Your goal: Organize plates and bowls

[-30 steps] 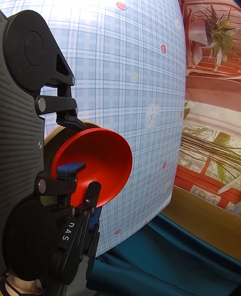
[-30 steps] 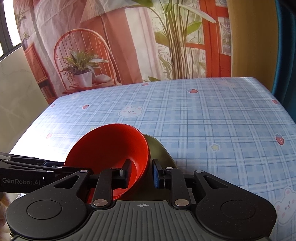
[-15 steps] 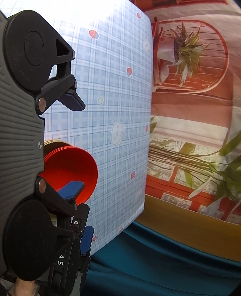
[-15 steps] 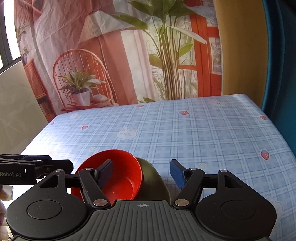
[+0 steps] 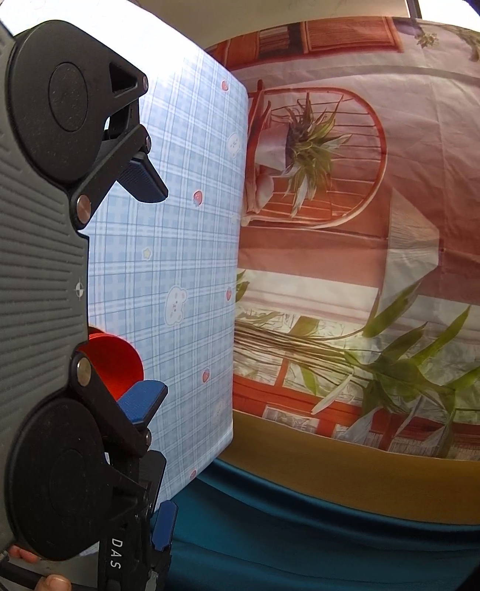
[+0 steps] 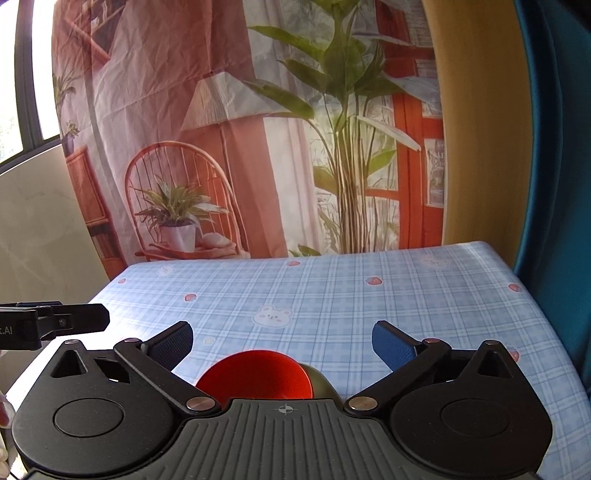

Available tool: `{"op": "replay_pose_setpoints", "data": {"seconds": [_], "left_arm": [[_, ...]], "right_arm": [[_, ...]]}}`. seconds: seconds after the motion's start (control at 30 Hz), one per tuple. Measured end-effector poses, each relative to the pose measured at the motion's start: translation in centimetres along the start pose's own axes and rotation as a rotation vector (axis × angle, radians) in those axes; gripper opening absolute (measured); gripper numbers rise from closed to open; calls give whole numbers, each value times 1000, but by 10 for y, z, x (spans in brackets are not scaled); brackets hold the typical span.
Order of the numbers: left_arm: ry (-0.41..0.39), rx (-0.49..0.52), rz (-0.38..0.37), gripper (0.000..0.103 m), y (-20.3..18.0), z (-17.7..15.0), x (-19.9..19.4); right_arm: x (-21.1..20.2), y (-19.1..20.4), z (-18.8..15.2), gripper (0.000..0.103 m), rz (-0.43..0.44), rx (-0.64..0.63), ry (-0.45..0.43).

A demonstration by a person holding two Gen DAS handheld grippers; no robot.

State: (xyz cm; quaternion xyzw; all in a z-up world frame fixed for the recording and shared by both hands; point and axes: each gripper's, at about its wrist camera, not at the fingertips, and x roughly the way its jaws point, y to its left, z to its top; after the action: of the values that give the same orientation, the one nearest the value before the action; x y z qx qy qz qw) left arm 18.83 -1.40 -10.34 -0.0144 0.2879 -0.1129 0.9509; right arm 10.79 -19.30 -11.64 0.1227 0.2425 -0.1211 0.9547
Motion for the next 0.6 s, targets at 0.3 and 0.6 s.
{"op": "replay_pose_setpoints", "data": {"seconds": [0.3, 0.6], "left_arm": [[-79, 58, 114, 103, -1, 0, -46], [-109, 41, 114, 103, 2, -4, -80]], "right_arm": [[-37, 18, 4, 103, -3, -27, -79], [-72, 27, 7, 103, -17, -47, -122]]}}
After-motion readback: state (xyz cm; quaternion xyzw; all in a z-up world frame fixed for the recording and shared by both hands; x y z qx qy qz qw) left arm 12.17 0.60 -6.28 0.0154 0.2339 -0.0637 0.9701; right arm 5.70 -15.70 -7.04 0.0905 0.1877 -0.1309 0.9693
